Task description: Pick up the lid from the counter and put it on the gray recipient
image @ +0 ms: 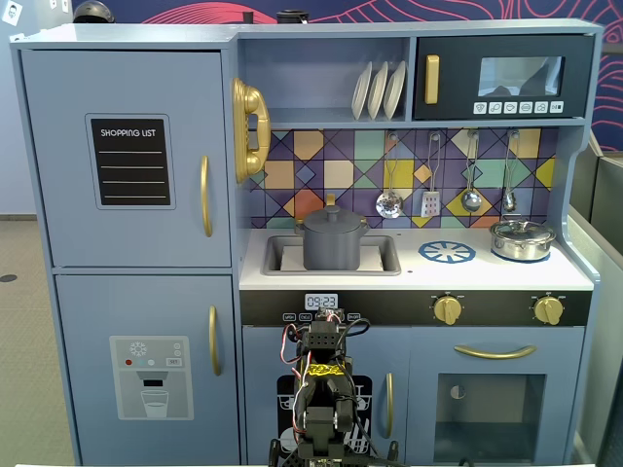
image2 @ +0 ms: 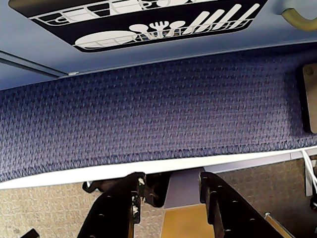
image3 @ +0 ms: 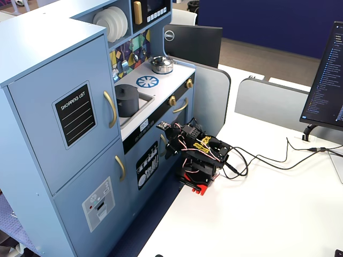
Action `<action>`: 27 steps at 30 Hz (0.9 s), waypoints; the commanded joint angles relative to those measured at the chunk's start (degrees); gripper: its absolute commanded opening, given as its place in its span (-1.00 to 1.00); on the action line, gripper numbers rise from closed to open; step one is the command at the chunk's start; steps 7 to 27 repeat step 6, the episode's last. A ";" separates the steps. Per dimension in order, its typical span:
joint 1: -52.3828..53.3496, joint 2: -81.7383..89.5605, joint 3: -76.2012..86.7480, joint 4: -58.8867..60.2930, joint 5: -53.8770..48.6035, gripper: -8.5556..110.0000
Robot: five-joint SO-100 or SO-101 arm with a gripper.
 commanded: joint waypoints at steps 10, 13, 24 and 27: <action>0.26 -0.44 -0.09 10.02 1.23 -0.77; 0.26 -0.44 -0.09 10.02 1.23 -0.77; 0.26 -0.44 -0.09 10.02 1.23 -0.77; 0.26 -0.44 -0.09 10.02 1.23 -0.77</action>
